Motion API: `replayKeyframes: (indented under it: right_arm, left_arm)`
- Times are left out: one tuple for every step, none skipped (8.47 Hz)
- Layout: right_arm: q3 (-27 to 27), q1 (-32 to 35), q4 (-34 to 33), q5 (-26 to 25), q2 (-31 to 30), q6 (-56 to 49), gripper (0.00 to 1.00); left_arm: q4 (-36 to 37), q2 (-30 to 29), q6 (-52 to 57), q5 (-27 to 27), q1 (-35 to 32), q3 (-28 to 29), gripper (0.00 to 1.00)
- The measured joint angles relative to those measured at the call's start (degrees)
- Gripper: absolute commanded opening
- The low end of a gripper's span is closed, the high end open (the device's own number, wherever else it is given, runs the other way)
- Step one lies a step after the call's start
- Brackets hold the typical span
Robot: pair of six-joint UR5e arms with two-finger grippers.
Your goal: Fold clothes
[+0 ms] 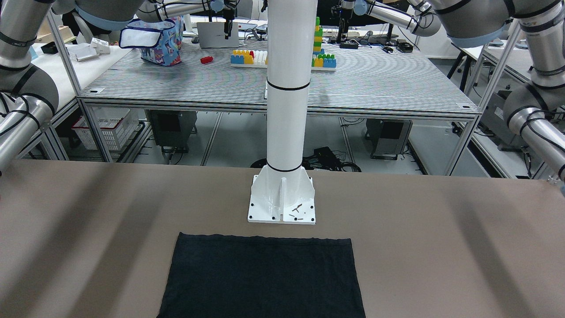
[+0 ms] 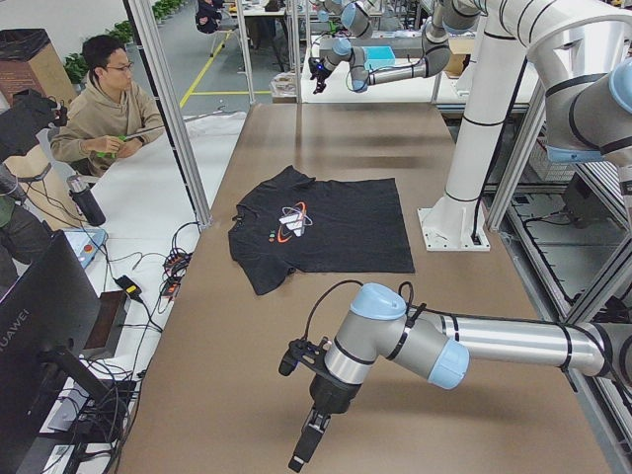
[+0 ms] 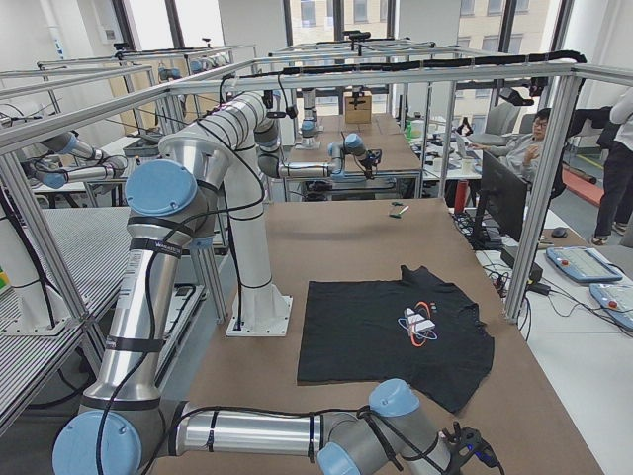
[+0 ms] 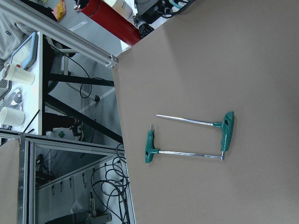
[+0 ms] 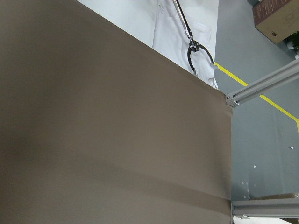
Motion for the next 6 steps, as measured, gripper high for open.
replayKeyframes:
  right_arm:
    - [0.12, 0.08, 0.02, 0.10, -0.02, -0.04, 0.95]
    - [0.22, 0.45, 0.03, 0.61, -0.03, -0.05, 0.95]
    - [0.31, 1.10, 0.00, 1.27, 0.04, -0.06, 0.95]
    - [0.36, 1.73, -0.07, 2.07, 0.16, -0.06, 0.95]
    - [0.44, 2.37, -0.19, 3.02, 0.34, -0.09, 0.95]
    - [0.58, 3.66, -0.89, 5.16, 0.74, -0.09, 0.95]
  left_arm:
    - [-0.21, 0.10, 0.00, 0.06, 0.02, -0.04, 1.00]
    - [-1.50, 0.70, 0.10, 0.09, 0.05, 0.01, 1.00]
    - [-3.14, 1.29, 0.04, 0.11, 0.09, 0.13, 1.00]
    - [-4.15, 1.75, -0.04, 0.14, 0.06, 0.41, 1.00]
    - [-4.73, 2.05, -0.09, 0.13, -0.01, 0.78, 1.00]
    - [-5.09, 2.58, -0.11, 0.12, -0.02, 1.02, 1.00]
